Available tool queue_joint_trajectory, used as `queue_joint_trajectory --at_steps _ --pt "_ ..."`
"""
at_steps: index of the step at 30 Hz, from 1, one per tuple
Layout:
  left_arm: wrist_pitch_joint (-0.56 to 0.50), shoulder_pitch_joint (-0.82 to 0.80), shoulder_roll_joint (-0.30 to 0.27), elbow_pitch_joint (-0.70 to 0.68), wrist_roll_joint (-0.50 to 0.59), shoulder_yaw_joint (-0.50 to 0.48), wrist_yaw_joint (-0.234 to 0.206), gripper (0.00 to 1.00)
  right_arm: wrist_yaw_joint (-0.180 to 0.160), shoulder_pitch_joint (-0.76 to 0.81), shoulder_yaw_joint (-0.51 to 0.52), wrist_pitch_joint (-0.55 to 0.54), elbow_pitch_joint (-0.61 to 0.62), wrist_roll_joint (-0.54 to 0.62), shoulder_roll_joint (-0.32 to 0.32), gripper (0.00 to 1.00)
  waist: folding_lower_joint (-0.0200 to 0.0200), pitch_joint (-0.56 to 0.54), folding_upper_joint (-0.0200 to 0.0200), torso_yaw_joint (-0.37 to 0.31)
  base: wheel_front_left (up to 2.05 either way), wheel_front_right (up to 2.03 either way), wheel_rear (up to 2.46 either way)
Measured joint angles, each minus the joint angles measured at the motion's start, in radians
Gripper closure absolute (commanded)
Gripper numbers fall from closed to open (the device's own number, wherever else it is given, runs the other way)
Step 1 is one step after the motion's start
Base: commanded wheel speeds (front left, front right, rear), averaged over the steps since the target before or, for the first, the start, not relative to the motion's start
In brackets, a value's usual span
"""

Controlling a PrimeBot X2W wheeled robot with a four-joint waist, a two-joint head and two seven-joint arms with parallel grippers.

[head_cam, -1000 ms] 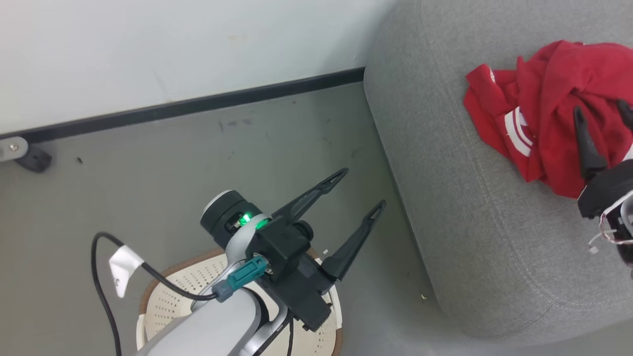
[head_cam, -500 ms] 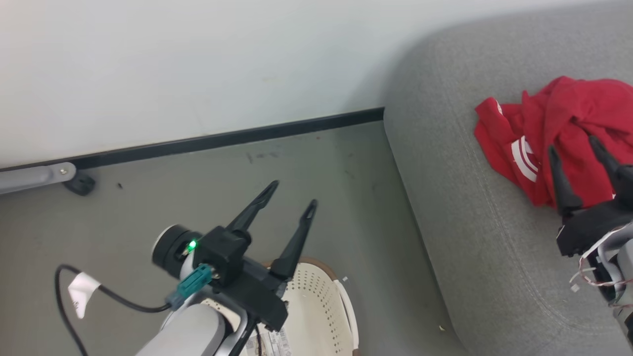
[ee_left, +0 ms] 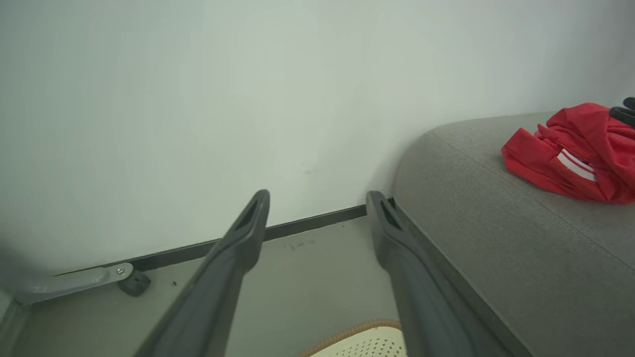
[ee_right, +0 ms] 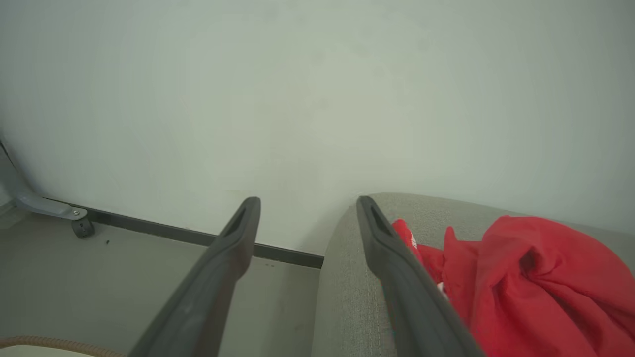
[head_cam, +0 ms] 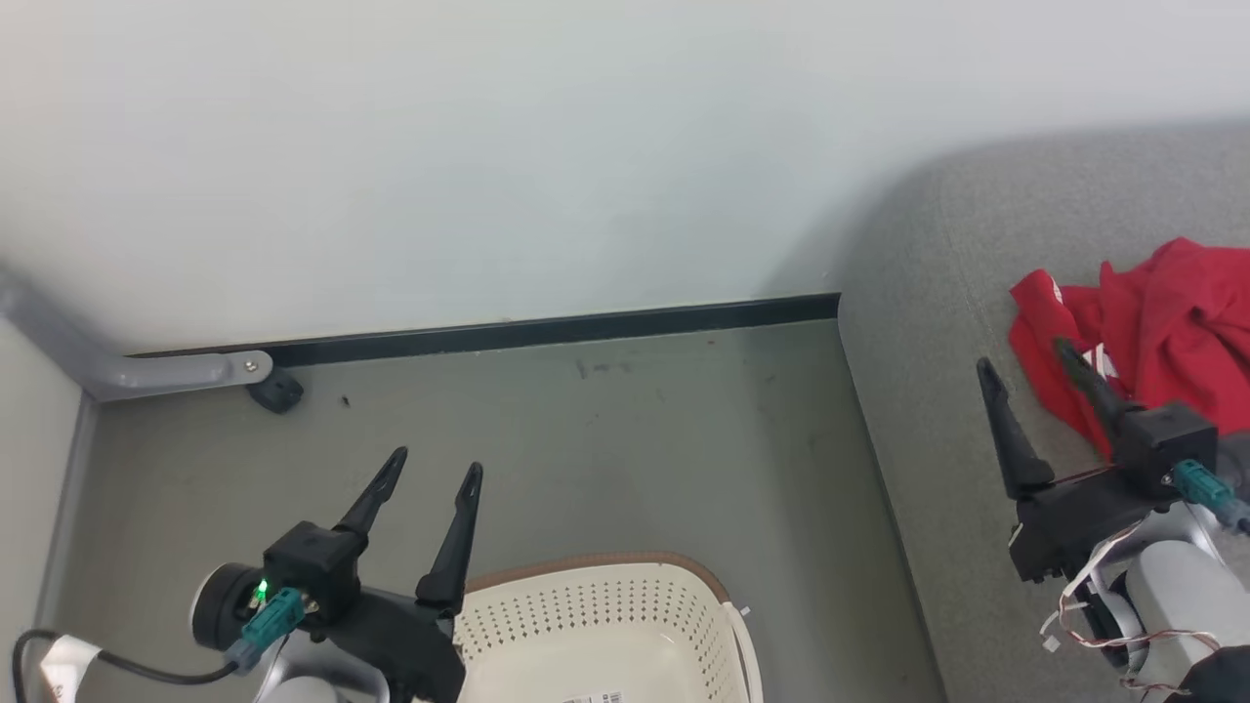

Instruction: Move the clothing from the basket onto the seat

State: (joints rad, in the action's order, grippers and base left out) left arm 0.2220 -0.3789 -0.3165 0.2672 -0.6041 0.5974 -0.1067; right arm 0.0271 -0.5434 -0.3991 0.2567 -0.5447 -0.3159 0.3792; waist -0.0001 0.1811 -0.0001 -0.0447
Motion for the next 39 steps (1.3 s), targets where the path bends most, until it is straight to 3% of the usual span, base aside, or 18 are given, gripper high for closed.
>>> queue_joint_trajectory --at_steps 8,18,25,39 --pt "0.010 0.090 -0.038 0.029 -0.021 -0.085 -0.009 0.00 -0.021 0.073 -0.025 0.000 0.079 0.009 -0.040 0.00 0.0000 -0.057 0.0000 0.051 0.00 0.00 0.00" --pt "0.019 0.207 -0.044 0.037 -0.029 -0.188 -0.016 0.00 -0.063 0.192 -0.050 0.000 0.145 0.018 -0.089 0.00 0.0000 -0.120 0.0000 0.087 0.00 0.00 0.00" --pt "0.023 0.283 -0.007 0.034 -0.001 -0.286 -0.017 0.00 -0.100 0.286 -0.054 0.000 0.210 0.019 -0.110 0.00 0.0000 -0.151 -0.0001 0.087 0.00 0.00 0.00" --pt "0.028 0.363 0.071 -0.044 0.109 -0.391 -0.017 0.00 -0.134 0.408 -0.025 0.000 0.271 0.019 -0.139 0.00 0.0000 -0.179 0.0001 0.060 0.00 0.00 0.00"
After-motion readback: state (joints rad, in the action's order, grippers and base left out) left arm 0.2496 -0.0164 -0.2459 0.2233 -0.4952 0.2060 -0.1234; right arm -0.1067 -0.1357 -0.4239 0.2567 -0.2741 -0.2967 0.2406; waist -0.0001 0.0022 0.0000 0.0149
